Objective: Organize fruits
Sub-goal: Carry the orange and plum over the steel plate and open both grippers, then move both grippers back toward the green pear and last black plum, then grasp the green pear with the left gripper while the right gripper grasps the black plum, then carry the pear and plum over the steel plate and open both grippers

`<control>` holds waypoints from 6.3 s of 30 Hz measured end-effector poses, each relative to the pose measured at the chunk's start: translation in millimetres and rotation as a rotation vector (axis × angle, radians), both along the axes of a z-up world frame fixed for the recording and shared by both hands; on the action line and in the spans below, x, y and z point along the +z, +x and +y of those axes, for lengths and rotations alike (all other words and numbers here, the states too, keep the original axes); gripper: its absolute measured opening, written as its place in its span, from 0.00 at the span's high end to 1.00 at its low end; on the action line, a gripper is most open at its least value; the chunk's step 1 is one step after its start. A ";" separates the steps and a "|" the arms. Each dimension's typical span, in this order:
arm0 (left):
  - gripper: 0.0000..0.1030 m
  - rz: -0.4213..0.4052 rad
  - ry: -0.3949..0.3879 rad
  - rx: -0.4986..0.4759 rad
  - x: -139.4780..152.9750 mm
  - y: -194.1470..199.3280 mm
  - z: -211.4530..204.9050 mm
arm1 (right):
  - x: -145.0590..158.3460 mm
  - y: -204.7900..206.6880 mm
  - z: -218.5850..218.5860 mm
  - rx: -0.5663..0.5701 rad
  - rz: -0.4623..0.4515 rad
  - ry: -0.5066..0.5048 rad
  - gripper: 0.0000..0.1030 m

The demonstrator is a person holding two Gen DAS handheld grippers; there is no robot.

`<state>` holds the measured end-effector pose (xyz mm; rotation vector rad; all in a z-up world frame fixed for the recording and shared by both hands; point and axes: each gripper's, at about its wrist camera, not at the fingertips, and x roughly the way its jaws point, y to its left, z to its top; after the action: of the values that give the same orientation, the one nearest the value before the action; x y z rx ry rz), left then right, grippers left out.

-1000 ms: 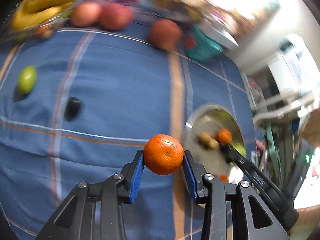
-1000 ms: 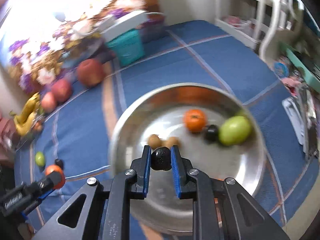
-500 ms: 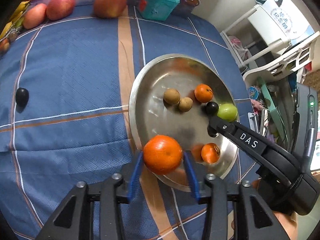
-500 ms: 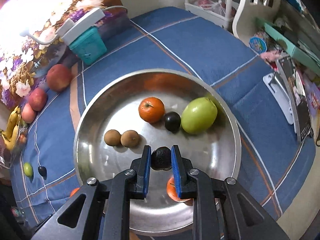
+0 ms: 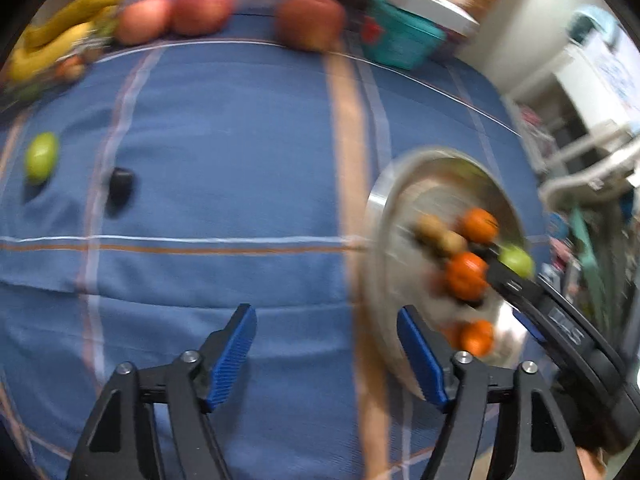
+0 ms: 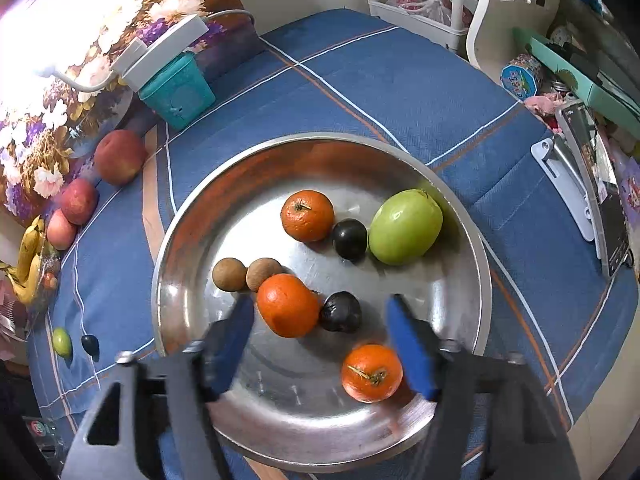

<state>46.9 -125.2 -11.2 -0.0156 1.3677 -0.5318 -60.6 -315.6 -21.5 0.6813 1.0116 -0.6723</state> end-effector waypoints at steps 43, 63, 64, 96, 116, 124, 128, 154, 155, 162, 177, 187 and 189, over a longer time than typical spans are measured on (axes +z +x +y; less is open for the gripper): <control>0.00 -0.358 0.322 0.263 51.2 66.7 127.0 | 8.0 80.7 132.6 0.445 -0.018 -0.197 0.14; 0.00 -0.436 0.326 0.367 64.8 102.7 204.2 | 6.9 127.1 214.7 0.617 -0.098 -0.193 0.14; 0.00 -0.433 0.308 0.381 65.6 105.4 207.3 | 6.1 129.7 215.5 0.624 -0.096 -0.193 0.14; 0.36 -0.181 0.127 0.316 -31.8 157.0 173.0 | -38.5 199.5 238.9 0.704 -0.066 -0.141 0.45; 0.60 -0.122 0.063 0.365 -27.9 139.8 170.3 | -29.2 193.0 244.7 0.714 -0.065 -0.121 0.74; 0.60 -0.123 0.058 0.341 -10.6 114.2 158.2 | -8.3 166.3 239.4 0.702 -0.070 -0.141 0.74; 0.60 -0.139 0.076 0.324 -1.4 95.3 152.6 | -2.8 146.3 229.2 0.674 -0.068 -0.124 0.74; 0.60 -0.179 0.110 0.182 11.7 27.9 93.8 | 14.2 62.5 153.4 0.444 -0.122 -0.034 0.74; 0.60 -0.181 0.108 0.172 13.0 26.2 89.7 | 16.1 58.4 142.8 0.413 -0.126 -0.039 0.73; 0.61 -0.160 0.037 0.054 16.8 6.1 50.7 | 22.5 22.0 78.6 0.209 -0.139 -0.060 0.73; 0.60 -0.238 -0.032 -0.218 11.8 -40.3 -38.3 | 12.1 -7.2 33.4 0.076 -0.132 -0.030 0.73; 0.60 -0.257 -0.069 -0.216 10.3 -39.4 -43.6 | 2.3 -6.3 35.0 0.088 -0.113 -0.002 0.73; 0.60 -0.264 -0.066 -0.219 10.2 -39.2 -45.1 | 0.6 -6.7 35.5 0.090 -0.106 0.001 0.73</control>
<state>7.6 -170.2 -1.0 0.1473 1.0995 -0.7357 -67.2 -280.1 -20.9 0.6614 0.9388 -0.5524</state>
